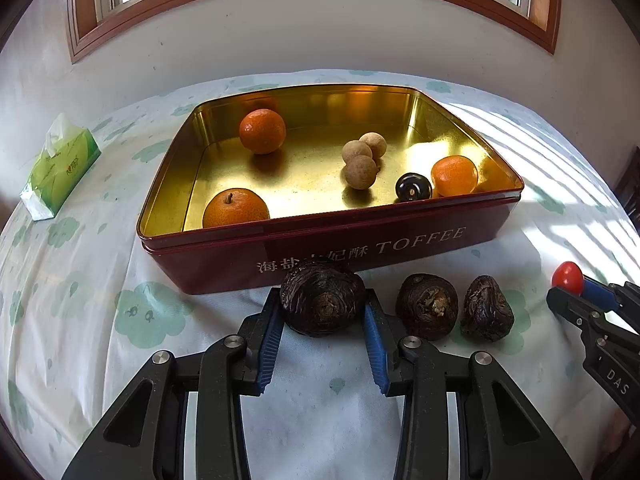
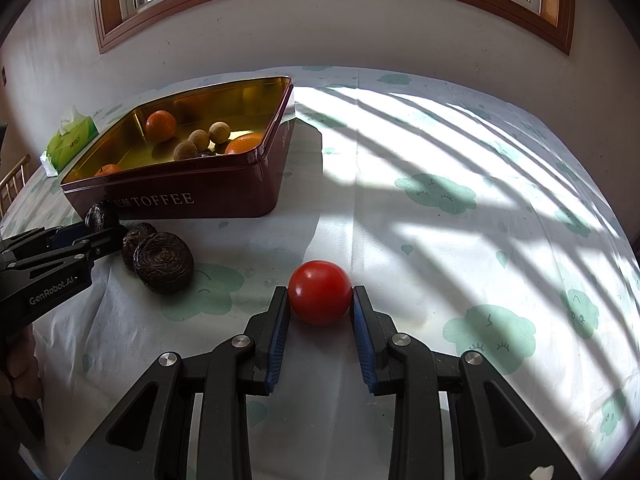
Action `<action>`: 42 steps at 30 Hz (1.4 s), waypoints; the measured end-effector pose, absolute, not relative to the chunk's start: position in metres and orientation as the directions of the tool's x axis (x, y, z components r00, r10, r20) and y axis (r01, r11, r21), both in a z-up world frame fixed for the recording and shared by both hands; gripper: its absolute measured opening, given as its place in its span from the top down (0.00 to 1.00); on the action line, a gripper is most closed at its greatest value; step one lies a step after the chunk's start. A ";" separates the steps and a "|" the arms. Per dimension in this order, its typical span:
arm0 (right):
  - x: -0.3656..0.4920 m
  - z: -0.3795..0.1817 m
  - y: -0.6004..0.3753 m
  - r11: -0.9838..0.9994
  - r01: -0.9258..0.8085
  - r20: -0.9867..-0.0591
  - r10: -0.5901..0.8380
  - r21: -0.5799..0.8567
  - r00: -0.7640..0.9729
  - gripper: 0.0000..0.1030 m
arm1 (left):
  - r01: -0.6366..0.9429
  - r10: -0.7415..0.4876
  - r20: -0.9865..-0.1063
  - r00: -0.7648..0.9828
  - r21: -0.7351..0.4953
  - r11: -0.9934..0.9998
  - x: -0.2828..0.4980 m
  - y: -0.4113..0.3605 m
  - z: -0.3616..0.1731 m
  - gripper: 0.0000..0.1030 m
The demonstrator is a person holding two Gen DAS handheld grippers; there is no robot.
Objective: Organize fruits
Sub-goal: 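Close the left tool on the dark dried fruit, then carry the tomato and the dried fruit over the tin with both tools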
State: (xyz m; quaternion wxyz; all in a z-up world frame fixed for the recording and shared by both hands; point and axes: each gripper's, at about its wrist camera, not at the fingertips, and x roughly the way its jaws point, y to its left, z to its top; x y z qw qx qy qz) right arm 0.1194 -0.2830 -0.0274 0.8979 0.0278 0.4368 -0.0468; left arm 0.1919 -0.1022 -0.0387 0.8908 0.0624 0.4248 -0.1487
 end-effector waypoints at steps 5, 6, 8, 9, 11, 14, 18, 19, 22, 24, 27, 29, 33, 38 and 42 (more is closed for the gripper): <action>0.120 -0.027 -0.283 0.994 0.108 -0.787 -0.060 0.009 0.614 0.71 | 0.315 -0.209 -0.776 0.596 -0.013 0.949 0.188 -0.100 -0.039 0.62; 0.119 -0.027 -0.283 0.994 0.108 -0.787 -0.060 0.009 0.614 0.71 | 0.315 -0.209 -0.776 0.595 -0.014 0.949 0.187 -0.099 -0.039 0.62; 0.120 -0.027 -0.283 0.994 0.109 -0.787 -0.061 0.007 0.614 0.71 | 0.314 -0.209 -0.776 0.595 -0.014 0.949 0.185 -0.097 -0.039 0.62; 0.120 -0.027 -0.283 0.994 0.108 -0.787 -0.062 0.006 0.613 0.71 | 0.314 -0.207 -0.776 0.595 -0.013 0.949 0.184 -0.096 -0.039 0.62; 0.119 -0.028 -0.283 0.994 0.108 -0.787 -0.063 0.005 0.613 0.71 | 0.313 -0.207 -0.776 0.596 -0.013 0.950 0.183 -0.095 -0.039 0.62; 0.120 -0.028 -0.283 0.994 0.108 -0.788 -0.066 0.001 0.613 0.71 | 0.308 -0.204 -0.777 0.595 -0.013 0.951 0.179 -0.092 -0.039 0.62; 0.120 -0.028 -0.282 0.994 0.108 -0.788 -0.069 -0.003 0.612 0.71 | 0.307 -0.199 -0.780 0.593 -0.009 0.952 0.175 -0.090 -0.038 0.62; 0.120 -0.028 -0.282 0.994 0.108 -0.788 -0.069 -0.004 0.612 0.71 | 0.306 -0.199 -0.781 0.593 -0.010 0.952 0.174 -0.089 -0.038 0.62; 0.120 -0.028 -0.282 0.994 0.107 -0.788 -0.070 -0.006 0.612 0.72 | 0.304 -0.199 -0.784 0.588 -0.014 0.953 0.170 -0.087 -0.037 0.62; 0.121 -0.028 -0.281 0.994 0.107 -0.788 -0.074 -0.010 0.612 0.72 | 0.302 -0.198 -0.785 0.587 -0.014 0.953 0.168 -0.086 -0.037 0.62; 0.121 -0.027 -0.280 0.994 0.107 -0.787 -0.079 -0.017 0.611 0.73 | 0.299 -0.194 -0.786 0.587 -0.012 0.954 0.166 -0.085 -0.036 0.62; 0.121 -0.027 -0.280 0.994 0.110 -0.788 -0.083 -0.020 0.611 0.73 | 0.297 -0.192 -0.786 0.588 -0.012 0.955 0.165 -0.085 -0.036 0.62; 0.121 -0.026 -0.278 0.994 0.110 -0.792 -0.089 -0.028 0.603 0.74 | 0.293 -0.190 -0.786 0.588 -0.012 0.956 0.162 -0.082 -0.034 0.62; 0.119 -0.022 -0.275 0.994 0.103 -0.793 -0.082 -0.025 0.604 0.74 | 0.286 -0.193 -0.785 0.589 -0.021 0.958 0.159 -0.078 -0.032 0.62; 0.117 -0.015 -0.272 0.996 0.092 -0.788 -0.073 -0.021 0.612 0.74 | 0.287 -0.198 -0.783 0.589 -0.026 0.958 0.156 -0.076 -0.031 0.62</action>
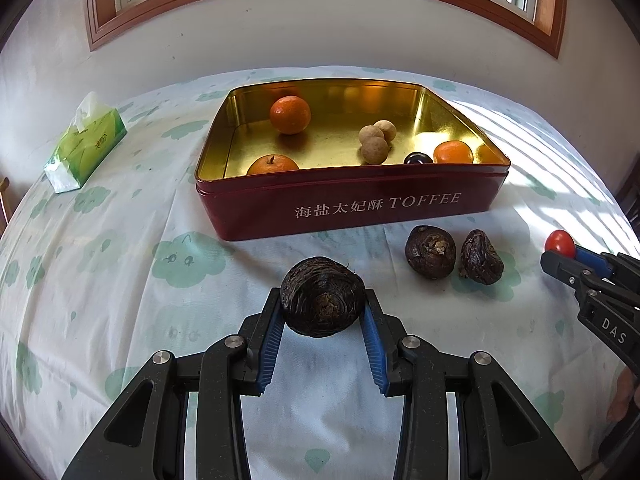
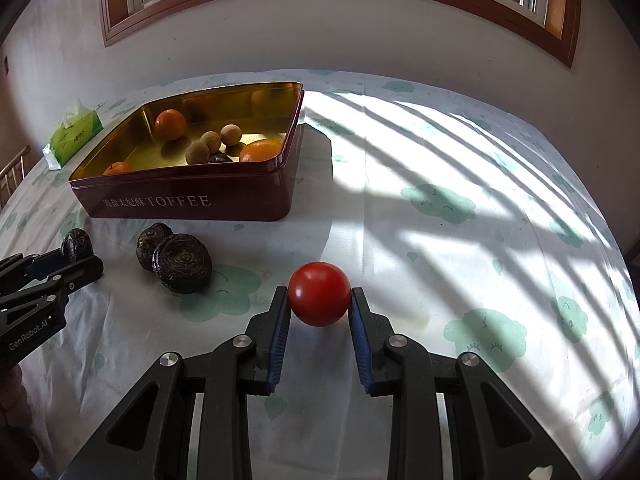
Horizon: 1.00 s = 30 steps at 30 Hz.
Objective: Organize fruits
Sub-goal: 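Carry the tomato and the dried fruit over the tin with both tools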
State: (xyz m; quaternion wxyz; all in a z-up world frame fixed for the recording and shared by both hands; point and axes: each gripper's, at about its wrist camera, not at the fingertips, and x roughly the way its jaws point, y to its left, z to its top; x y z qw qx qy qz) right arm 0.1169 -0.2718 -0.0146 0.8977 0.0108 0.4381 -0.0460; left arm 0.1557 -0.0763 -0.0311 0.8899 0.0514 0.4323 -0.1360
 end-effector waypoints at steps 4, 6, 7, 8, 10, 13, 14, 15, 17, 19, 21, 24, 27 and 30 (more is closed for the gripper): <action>0.115 -0.006 -0.267 0.997 0.078 -0.779 -0.064 -0.019 0.624 0.74 | 0.281 -0.201 -0.778 0.595 -0.033 0.959 0.153 -0.073 -0.027 0.62; 0.116 -0.002 -0.265 0.998 0.068 -0.775 -0.058 -0.019 0.629 0.74 | 0.279 -0.204 -0.771 0.603 -0.036 0.960 0.152 -0.071 -0.023 0.62; 0.116 0.000 -0.263 0.998 0.063 -0.774 -0.055 -0.020 0.631 0.74 | 0.278 -0.206 -0.768 0.607 -0.038 0.960 0.151 -0.070 -0.021 0.62; 0.117 0.002 -0.261 0.998 0.058 -0.772 -0.053 -0.020 0.634 0.74 | 0.277 -0.207 -0.764 0.611 -0.038 0.960 0.151 -0.069 -0.018 0.62; 0.119 0.006 -0.258 0.999 0.050 -0.769 -0.044 -0.016 0.638 0.74 | 0.276 -0.211 -0.757 0.619 -0.042 0.960 0.151 -0.068 -0.013 0.62; 0.122 0.012 -0.254 0.999 0.038 -0.764 -0.028 -0.005 0.645 0.74 | 0.275 -0.219 -0.744 0.631 -0.049 0.960 0.152 -0.065 -0.004 0.62; 0.124 0.014 -0.252 0.999 0.033 -0.761 -0.024 -0.004 0.648 0.74 | 0.273 -0.219 -0.740 0.636 -0.050 0.961 0.153 -0.064 0.000 0.62; 0.126 0.016 -0.250 1.000 0.027 -0.759 -0.021 -0.004 0.651 0.74 | 0.272 -0.221 -0.735 0.641 -0.052 0.961 0.154 -0.063 0.003 0.62; 0.130 0.021 -0.247 1.000 0.018 -0.753 -0.014 -0.002 0.657 0.74 | 0.270 -0.225 -0.726 0.650 -0.056 0.961 0.158 -0.060 0.009 0.62; 0.135 0.025 -0.244 1.000 0.010 -0.748 -0.007 -0.001 0.664 0.74 | 0.267 -0.224 -0.717 0.660 -0.056 0.962 0.162 -0.058 0.014 0.62; 0.138 0.030 -0.242 1.000 0.002 -0.741 -0.002 -0.001 0.671 0.74 | 0.263 -0.226 -0.711 0.666 -0.059 0.963 0.167 -0.055 0.018 0.62; 0.144 0.035 -0.238 1.000 -0.006 -0.734 0.002 -0.003 0.679 0.74 | 0.253 -0.224 -0.707 0.671 -0.066 0.965 0.175 -0.052 0.022 0.62; 0.149 0.037 -0.238 1.000 -0.008 -0.730 0.006 0.000 0.684 0.74 | 0.243 -0.229 -0.700 0.677 -0.082 0.967 0.182 -0.047 0.025 0.62; 0.155 0.037 -0.237 1.000 -0.013 -0.731 0.013 0.006 0.682 0.74 | 0.234 -0.227 -0.694 0.683 -0.087 0.968 0.190 -0.045 0.027 0.62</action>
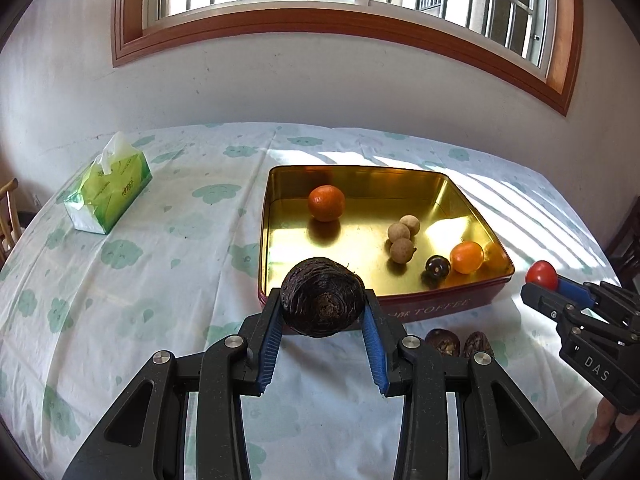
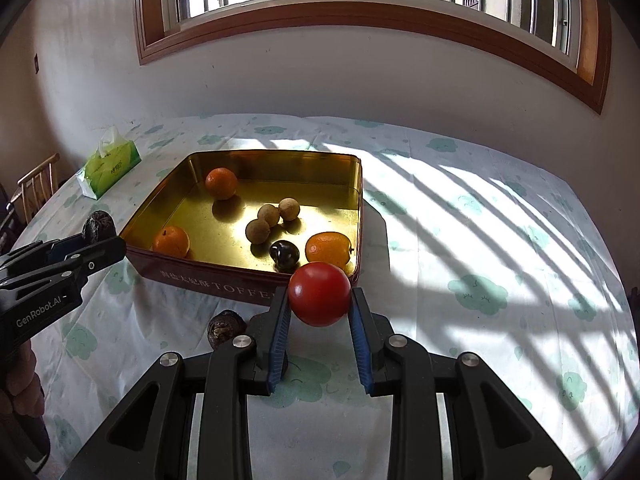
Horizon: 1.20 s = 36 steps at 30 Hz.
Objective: Organize fruits
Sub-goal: 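Carry the tomato and the dried fruit over the tin with both tools, then lower the tomato into the tin and open the right tool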
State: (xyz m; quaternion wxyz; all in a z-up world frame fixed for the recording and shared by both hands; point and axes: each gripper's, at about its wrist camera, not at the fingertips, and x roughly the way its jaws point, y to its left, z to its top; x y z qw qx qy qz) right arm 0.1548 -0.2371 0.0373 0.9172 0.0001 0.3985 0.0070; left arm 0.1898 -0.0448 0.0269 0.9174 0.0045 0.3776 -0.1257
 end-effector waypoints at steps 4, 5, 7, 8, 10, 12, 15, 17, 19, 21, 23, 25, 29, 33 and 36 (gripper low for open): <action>0.166 0.035 -0.232 1.000 -0.024 -0.735 0.025 0.012 0.678 0.74 | 0.232 -0.228 -0.693 0.684 -0.091 0.969 0.199 -0.045 0.026 0.62; 0.168 0.034 -0.231 1.000 -0.027 -0.735 0.027 0.012 0.677 0.74 | 0.233 -0.231 -0.695 0.681 -0.094 0.968 0.201 -0.045 0.026 0.62; 0.173 0.033 -0.229 0.999 -0.033 -0.736 0.035 0.017 0.676 0.74 | 0.232 -0.230 -0.696 0.681 -0.094 0.968 0.205 -0.046 0.024 0.62; 0.176 0.032 -0.228 0.999 -0.038 -0.737 0.041 0.021 0.675 0.74 | 0.234 -0.231 -0.698 0.678 -0.093 0.968 0.207 -0.047 0.023 0.62; 0.181 0.032 -0.224 0.999 -0.044 -0.736 0.044 0.020 0.675 0.74 | 0.235 -0.228 -0.703 0.674 -0.089 0.968 0.213 -0.049 0.020 0.62; 0.187 0.030 -0.222 0.999 -0.051 -0.738 0.048 0.018 0.674 0.74 | 0.239 -0.229 -0.706 0.670 -0.088 0.967 0.218 -0.051 0.018 0.62; 0.198 0.026 -0.218 0.998 -0.059 -0.743 0.052 0.016 0.668 0.74 | 0.242 -0.230 -0.711 0.665 -0.087 0.966 0.227 -0.054 0.015 0.62; 0.205 0.023 -0.216 0.998 -0.064 -0.747 0.051 0.012 0.663 0.74 | 0.243 -0.227 -0.713 0.664 -0.081 0.967 0.232 -0.056 0.012 0.62; 0.211 0.019 -0.214 0.998 -0.068 -0.751 0.053 0.011 0.658 0.74 | 0.244 -0.226 -0.712 0.664 -0.079 0.966 0.238 -0.058 0.010 0.62; 0.217 0.015 -0.213 0.998 -0.068 -0.755 0.051 0.009 0.654 0.74 | 0.244 -0.220 -0.719 0.659 -0.073 0.967 0.243 -0.059 0.005 0.62; 0.221 0.012 -0.214 0.998 -0.063 -0.760 0.053 0.015 0.648 0.74 | 0.247 -0.216 -0.725 0.654 -0.065 0.967 0.246 -0.060 0.002 0.62; 0.223 0.008 -0.214 0.998 -0.060 -0.765 0.051 0.016 0.643 0.74 | 0.248 -0.206 -0.726 0.656 -0.050 0.967 0.249 -0.061 -0.001 0.62; 0.227 0.004 -0.215 0.998 -0.055 -0.770 0.049 0.017 0.636 0.74 | 0.243 -0.199 -0.733 0.651 -0.047 0.969 0.253 -0.061 -0.007 0.62; 0.231 0.001 -0.215 0.998 -0.055 -0.773 0.048 0.017 0.632 0.74 | 0.243 -0.187 -0.730 0.657 -0.030 0.970 0.256 -0.063 -0.009 0.62; 0.233 0.000 -0.214 0.998 -0.055 -0.772 0.047 0.016 0.634 0.73 | 0.245 -0.179 -0.731 0.659 -0.016 0.969 0.258 -0.066 -0.010 0.62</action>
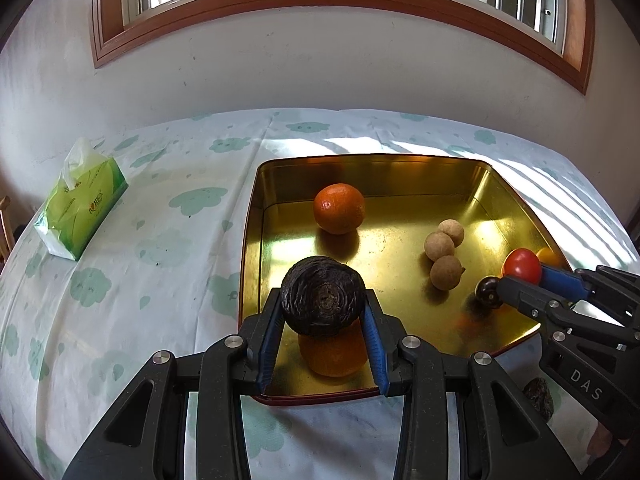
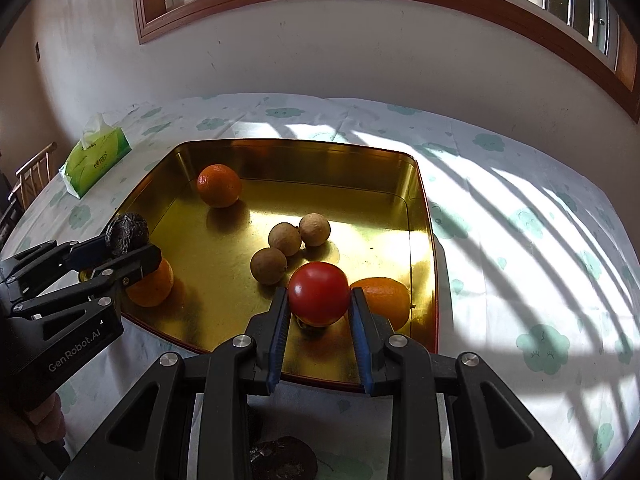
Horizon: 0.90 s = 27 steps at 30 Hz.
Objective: Organize fruits
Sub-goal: 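Lower the tomato into the tin and open the right tool, then open the left tool to drop the dark dried fruit into the tin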
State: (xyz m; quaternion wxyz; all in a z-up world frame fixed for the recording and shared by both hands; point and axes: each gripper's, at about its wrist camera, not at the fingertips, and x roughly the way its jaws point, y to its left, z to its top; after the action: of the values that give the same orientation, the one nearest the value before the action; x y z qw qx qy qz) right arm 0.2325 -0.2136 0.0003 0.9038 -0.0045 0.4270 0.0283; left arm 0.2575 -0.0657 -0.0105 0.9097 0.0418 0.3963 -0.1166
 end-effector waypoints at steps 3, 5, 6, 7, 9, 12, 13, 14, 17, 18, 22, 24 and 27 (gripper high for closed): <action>0.233 0.000 -0.213 0.998 -0.058 -0.773 0.052 0.020 0.633 0.72 | 0.245 -0.167 -0.729 0.664 0.002 0.969 0.257 -0.068 -0.012 0.62; 0.233 0.001 -0.214 0.998 -0.056 -0.773 0.053 0.023 0.633 0.72 | 0.244 -0.164 -0.728 0.666 0.005 0.970 0.257 -0.069 -0.012 0.62; 0.233 0.001 -0.214 0.998 -0.055 -0.773 0.053 0.024 0.632 0.72 | 0.243 -0.163 -0.727 0.667 0.005 0.970 0.257 -0.069 -0.012 0.62; 0.233 0.001 -0.214 0.998 -0.054 -0.773 0.051 0.022 0.633 0.72 | 0.243 -0.162 -0.728 0.666 0.006 0.970 0.257 -0.069 -0.012 0.62; 0.232 0.001 -0.214 0.998 -0.054 -0.772 0.051 0.022 0.633 0.68 | 0.245 -0.162 -0.729 0.665 0.008 0.970 0.257 -0.069 -0.012 0.61; 0.231 0.001 -0.213 0.998 -0.051 -0.771 0.049 0.022 0.635 0.66 | 0.243 -0.162 -0.731 0.663 0.006 0.970 0.256 -0.069 -0.011 0.61; 0.231 0.002 -0.213 0.998 -0.051 -0.772 0.050 0.024 0.634 0.66 | 0.242 -0.163 -0.733 0.661 0.003 0.970 0.256 -0.069 -0.011 0.59; 0.231 0.002 -0.212 0.998 -0.050 -0.772 0.049 0.023 0.634 0.65 | 0.243 -0.165 -0.734 0.659 0.000 0.970 0.256 -0.069 -0.011 0.58; 0.230 0.003 -0.213 0.998 -0.052 -0.770 0.050 0.022 0.636 0.61 | 0.246 -0.174 -0.735 0.656 -0.009 0.969 0.253 -0.069 -0.010 0.54; 0.229 0.004 -0.212 0.998 -0.051 -0.769 0.049 0.021 0.638 0.58 | 0.250 -0.174 -0.737 0.653 -0.008 0.968 0.253 -0.070 -0.010 0.52; 0.224 0.008 -0.211 0.998 -0.057 -0.761 0.048 0.015 0.647 0.56 | 0.251 -0.169 -0.733 0.659 0.003 0.968 0.248 -0.072 -0.008 0.47; 0.221 0.011 -0.211 0.998 -0.061 -0.759 0.052 0.016 0.649 0.56 | 0.250 -0.169 -0.733 0.659 0.002 0.968 0.246 -0.073 -0.007 0.45; 0.216 0.015 -0.210 0.998 -0.060 -0.753 0.052 0.016 0.655 0.56 | 0.247 -0.167 -0.729 0.664 0.003 0.969 0.241 -0.072 -0.003 0.44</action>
State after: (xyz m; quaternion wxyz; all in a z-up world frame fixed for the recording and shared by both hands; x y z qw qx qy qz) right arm 0.2158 -0.2103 0.0154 0.9098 -0.0053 0.4139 0.0308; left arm 0.2406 -0.0716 -0.0034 0.9106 0.0510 0.3940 -0.1136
